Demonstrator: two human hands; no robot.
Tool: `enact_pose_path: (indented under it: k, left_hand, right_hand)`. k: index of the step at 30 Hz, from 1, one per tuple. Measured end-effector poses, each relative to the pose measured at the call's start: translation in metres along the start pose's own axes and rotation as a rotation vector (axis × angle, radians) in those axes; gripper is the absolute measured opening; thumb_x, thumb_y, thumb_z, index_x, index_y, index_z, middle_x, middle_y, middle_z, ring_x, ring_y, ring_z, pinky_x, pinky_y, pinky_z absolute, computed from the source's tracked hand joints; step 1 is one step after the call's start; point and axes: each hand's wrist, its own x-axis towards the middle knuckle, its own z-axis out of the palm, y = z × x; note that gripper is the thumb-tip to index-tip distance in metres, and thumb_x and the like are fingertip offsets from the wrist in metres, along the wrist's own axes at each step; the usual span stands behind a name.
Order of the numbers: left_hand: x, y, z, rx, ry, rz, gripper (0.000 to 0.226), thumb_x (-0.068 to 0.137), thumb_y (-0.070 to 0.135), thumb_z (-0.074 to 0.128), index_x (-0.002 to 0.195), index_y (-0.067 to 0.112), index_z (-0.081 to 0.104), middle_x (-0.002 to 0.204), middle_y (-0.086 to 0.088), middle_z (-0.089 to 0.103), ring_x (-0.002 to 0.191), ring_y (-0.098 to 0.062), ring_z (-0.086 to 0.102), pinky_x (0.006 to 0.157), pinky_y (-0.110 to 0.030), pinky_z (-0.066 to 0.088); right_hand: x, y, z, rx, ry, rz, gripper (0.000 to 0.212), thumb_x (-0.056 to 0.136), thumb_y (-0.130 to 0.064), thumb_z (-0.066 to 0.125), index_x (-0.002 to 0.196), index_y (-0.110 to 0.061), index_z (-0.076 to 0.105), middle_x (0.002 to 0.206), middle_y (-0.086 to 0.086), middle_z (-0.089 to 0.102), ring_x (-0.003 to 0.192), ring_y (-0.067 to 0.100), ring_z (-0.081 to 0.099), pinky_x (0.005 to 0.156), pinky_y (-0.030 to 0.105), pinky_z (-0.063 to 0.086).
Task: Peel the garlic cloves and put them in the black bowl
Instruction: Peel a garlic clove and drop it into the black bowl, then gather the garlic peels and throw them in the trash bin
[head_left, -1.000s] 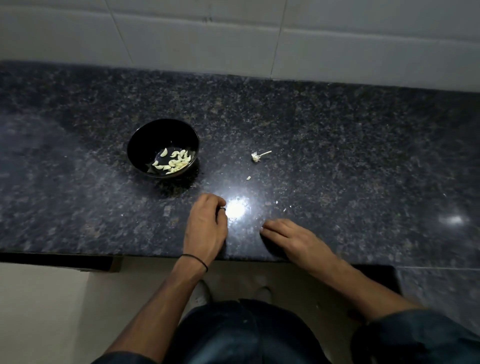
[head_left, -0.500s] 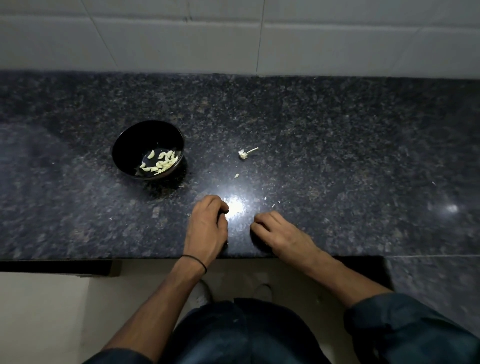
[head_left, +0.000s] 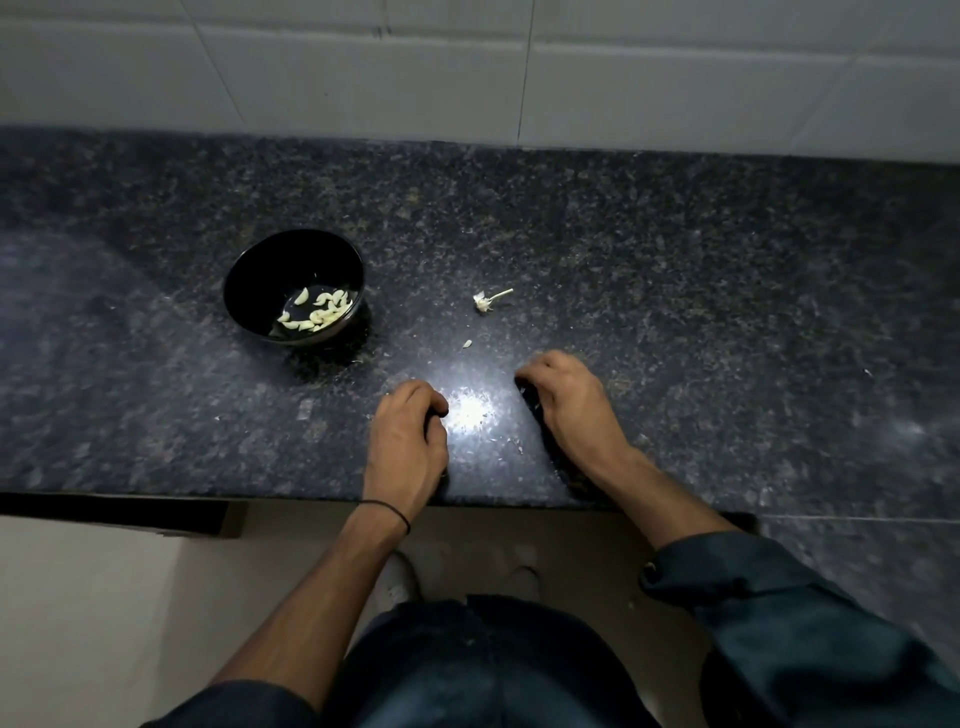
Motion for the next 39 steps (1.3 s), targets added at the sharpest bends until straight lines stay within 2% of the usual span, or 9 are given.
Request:
enact_pose_path:
  k: [4,6,11,17,22,28,32,37,39]
  left_hand:
    - [-0.003,0.003,0.000,0.010,0.018,-0.002,0.021,0.079,-0.008,0.058,0.086,0.013,0.059,0.095,0.003,0.058,0.089,-0.019,0.052,0.080,-0.020,0.034]
    - [-0.004,0.004,0.001,0.011,0.024,-0.006,0.022,0.079,-0.008,0.059,0.086,0.013,0.059,0.096,0.004,0.058,0.090,-0.020,0.052,0.081,-0.019,0.033]
    - [-0.010,0.007,0.004,0.014,0.040,-0.041,0.023,0.080,-0.006,0.060,0.087,0.015,0.058,0.098,0.005,0.057,0.092,-0.019,0.053,0.083,-0.011,0.030]
    - [-0.014,0.011,0.008,0.008,0.064,-0.067,0.022,0.081,-0.006,0.059,0.089,0.015,0.058,0.100,0.005,0.057,0.094,-0.019,0.052,0.085,-0.007,0.030]
    - [-0.019,0.012,0.006,-0.004,0.052,-0.052,0.022,0.082,-0.007,0.058,0.091,0.014,0.058,0.103,0.005,0.057,0.095,-0.020,0.052,0.085,-0.009,0.030]
    - [-0.018,0.011,0.000,0.008,0.010,-0.009,0.016,0.084,-0.004,0.061,0.091,0.010,0.062,0.106,0.000,0.058,0.097,-0.021,0.052,0.087,-0.020,0.035]
    - [-0.013,0.009,-0.003,-0.032,-0.027,0.017,0.012,0.087,-0.001,0.060,0.090,0.011,0.062,0.105,0.002,0.058,0.096,-0.020,0.053,0.087,-0.025,0.039]
    - [-0.002,0.003,-0.008,-0.127,-0.093,0.120,0.013,0.088,0.002,0.058,0.092,0.014,0.062,0.103,0.004,0.058,0.095,-0.020,0.054,0.084,-0.040,0.048]
    - [0.002,-0.001,-0.012,-0.178,-0.144,0.181,0.013,0.090,0.004,0.057,0.092,0.016,0.060,0.102,0.006,0.057,0.094,-0.020,0.054,0.083,-0.040,0.049]
  right_hand:
    - [-0.020,-0.017,0.005,-0.149,-0.104,-0.088,0.035,0.090,-0.016,0.038,0.098,-0.003,0.070,0.096,0.009,0.061,0.087,0.026,0.055,0.070,0.043,0.053]
    - [-0.035,-0.026,0.006,-0.174,-0.155,-0.123,0.039,0.089,-0.015,0.032,0.103,-0.004,0.067,0.101,0.010,0.059,0.092,0.026,0.053,0.073,0.043,0.053]
    - [-0.070,-0.031,0.010,-0.183,-0.179,-0.171,0.048,0.087,0.006,0.060,0.134,0.003,0.055,0.128,0.015,0.057,0.113,0.028,0.052,0.092,0.038,0.056]
    - [-0.073,-0.021,0.006,-0.135,-0.118,-0.257,0.027,0.093,-0.011,0.043,0.106,-0.004,0.065,0.110,0.009,0.062,0.093,0.026,0.056,0.073,0.039,0.055]
    - [-0.069,-0.021,0.005,-0.205,-0.075,-0.320,0.029,0.094,-0.012,0.046,0.115,-0.006,0.065,0.107,0.007,0.061,0.090,0.022,0.053,0.073,0.031,0.049]
    - [-0.068,-0.021,0.011,-0.253,-0.029,-0.324,0.022,0.089,0.000,0.059,0.111,-0.004,0.064,0.107,0.010,0.062,0.086,0.025,0.055,0.072,0.037,0.052]
    - [-0.067,-0.033,0.013,-0.041,0.083,-0.093,0.017,0.093,-0.006,0.061,0.108,-0.005,0.070,0.104,0.006,0.068,0.091,0.019,0.058,0.080,0.028,0.050]
    - [-0.057,-0.056,0.009,0.732,0.357,0.747,0.017,0.089,0.002,0.070,0.098,-0.010,0.078,0.088,-0.004,0.076,0.078,0.002,0.067,0.073,0.017,0.051]
    - [-0.060,-0.064,0.007,0.991,0.466,0.913,0.019,0.087,0.006,0.070,0.099,-0.006,0.076,0.083,0.000,0.075,0.071,0.005,0.065,0.068,0.017,0.051]
